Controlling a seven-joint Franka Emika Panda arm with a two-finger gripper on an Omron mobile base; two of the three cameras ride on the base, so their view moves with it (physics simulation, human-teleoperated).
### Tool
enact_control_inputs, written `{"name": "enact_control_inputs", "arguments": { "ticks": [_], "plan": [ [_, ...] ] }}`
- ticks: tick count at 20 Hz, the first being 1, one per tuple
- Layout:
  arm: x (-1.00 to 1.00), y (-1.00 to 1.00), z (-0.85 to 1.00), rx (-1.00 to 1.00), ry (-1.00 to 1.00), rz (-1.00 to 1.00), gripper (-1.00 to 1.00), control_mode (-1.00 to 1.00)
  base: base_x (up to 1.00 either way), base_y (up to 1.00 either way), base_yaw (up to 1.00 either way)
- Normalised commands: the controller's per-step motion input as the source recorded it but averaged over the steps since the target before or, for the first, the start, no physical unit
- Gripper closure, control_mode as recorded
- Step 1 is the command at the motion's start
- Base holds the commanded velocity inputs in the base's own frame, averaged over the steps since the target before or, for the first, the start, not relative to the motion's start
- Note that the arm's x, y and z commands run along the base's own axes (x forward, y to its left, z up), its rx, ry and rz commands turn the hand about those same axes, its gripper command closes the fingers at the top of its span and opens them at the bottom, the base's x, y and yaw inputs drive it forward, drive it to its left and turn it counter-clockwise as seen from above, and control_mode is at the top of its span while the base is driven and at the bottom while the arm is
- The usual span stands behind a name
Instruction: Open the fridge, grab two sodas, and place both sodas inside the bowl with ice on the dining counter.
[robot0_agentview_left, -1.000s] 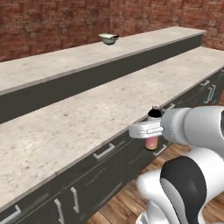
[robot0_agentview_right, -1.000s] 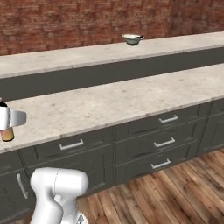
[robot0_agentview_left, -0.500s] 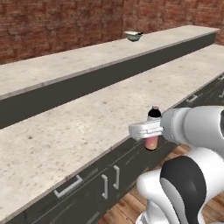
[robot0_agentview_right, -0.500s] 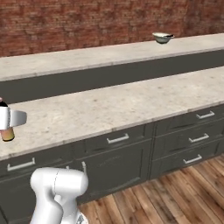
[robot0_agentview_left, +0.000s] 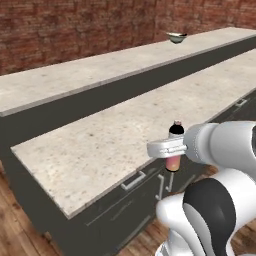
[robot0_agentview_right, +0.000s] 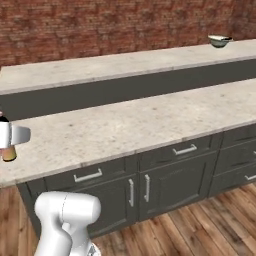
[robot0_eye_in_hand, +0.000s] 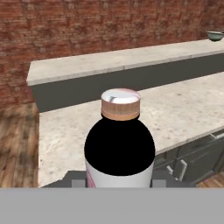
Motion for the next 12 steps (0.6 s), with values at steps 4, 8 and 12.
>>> {"name": "enact_control_inputs", "arguments": {
  "ticks": [4, 8, 12],
  "plan": [
    [0.00, 0.00, 0.00, 0.00, 0.00, 0.00, 1.00, 1.00, -0.13, 1.00, 0.01],
    [0.00, 0.00, 0.00, 0.00, 0.00, 0.00, 1.00, 1.00, 0.22, 1.00, -0.02],
    [0.00, 0.00, 0.00, 0.00, 0.00, 0.00, 1.00, 1.00, 0.82, 1.00, -0.13]
  ]
}}
